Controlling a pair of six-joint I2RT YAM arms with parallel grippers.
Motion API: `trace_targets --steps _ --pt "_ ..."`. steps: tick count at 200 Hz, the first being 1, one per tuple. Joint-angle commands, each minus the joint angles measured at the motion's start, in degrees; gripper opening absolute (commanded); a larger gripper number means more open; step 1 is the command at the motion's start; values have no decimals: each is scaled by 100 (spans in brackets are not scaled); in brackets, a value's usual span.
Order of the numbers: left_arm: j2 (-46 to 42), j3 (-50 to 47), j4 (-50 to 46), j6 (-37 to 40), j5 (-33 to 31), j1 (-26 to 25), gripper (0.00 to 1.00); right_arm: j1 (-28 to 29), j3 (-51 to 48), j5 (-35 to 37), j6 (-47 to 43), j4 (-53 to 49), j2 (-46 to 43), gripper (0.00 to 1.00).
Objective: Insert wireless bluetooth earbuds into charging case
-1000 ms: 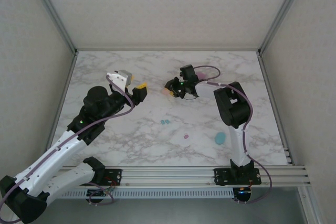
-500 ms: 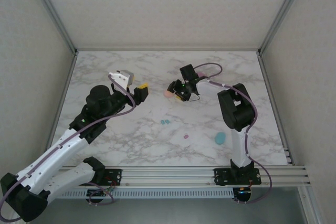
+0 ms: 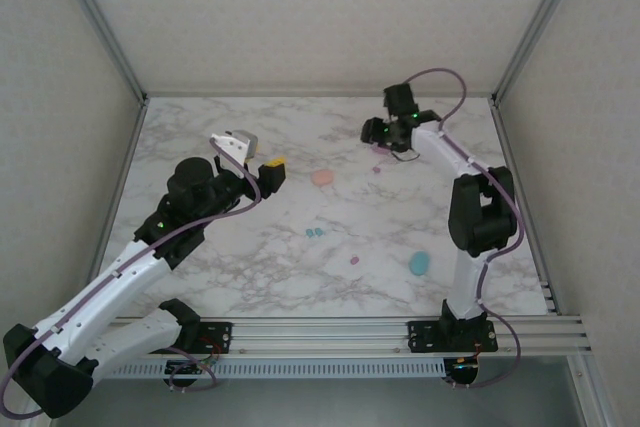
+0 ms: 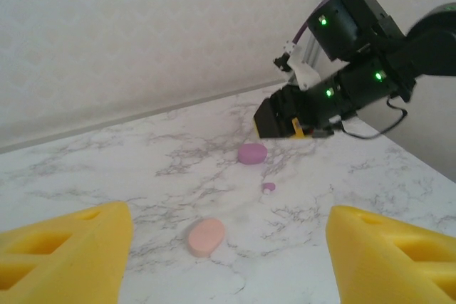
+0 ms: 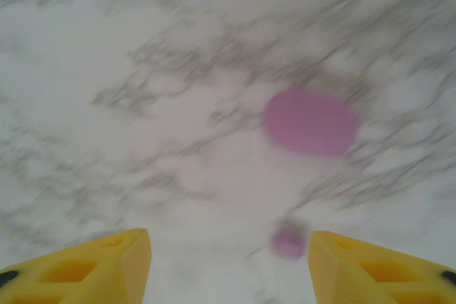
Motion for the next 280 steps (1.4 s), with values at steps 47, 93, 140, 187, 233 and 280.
trace_targets --steps 47,93,140,187,233,280 --pt "130 310 -282 -32 307 59 73 -827 2020 -1413 -1524 -1151 1747 64" --pt "232 388 -355 -5 353 59 73 -874 3221 -2029 -1578 -1695 2634 65" --pt "292 427 -363 5 367 59 74 -871 3952 -2203 -1694 -2243 3198 65" --pt "303 418 -337 5 396 59 74 -865 3790 -2269 -2020 -2515 3150 65" --pt "344 418 -275 -20 427 59 74 -823 3408 -2188 -2205 -2556 2837 64" --pt "331 402 -266 -4 440 59 74 -570 3060 -1126 -2403 -2453 2604 62"
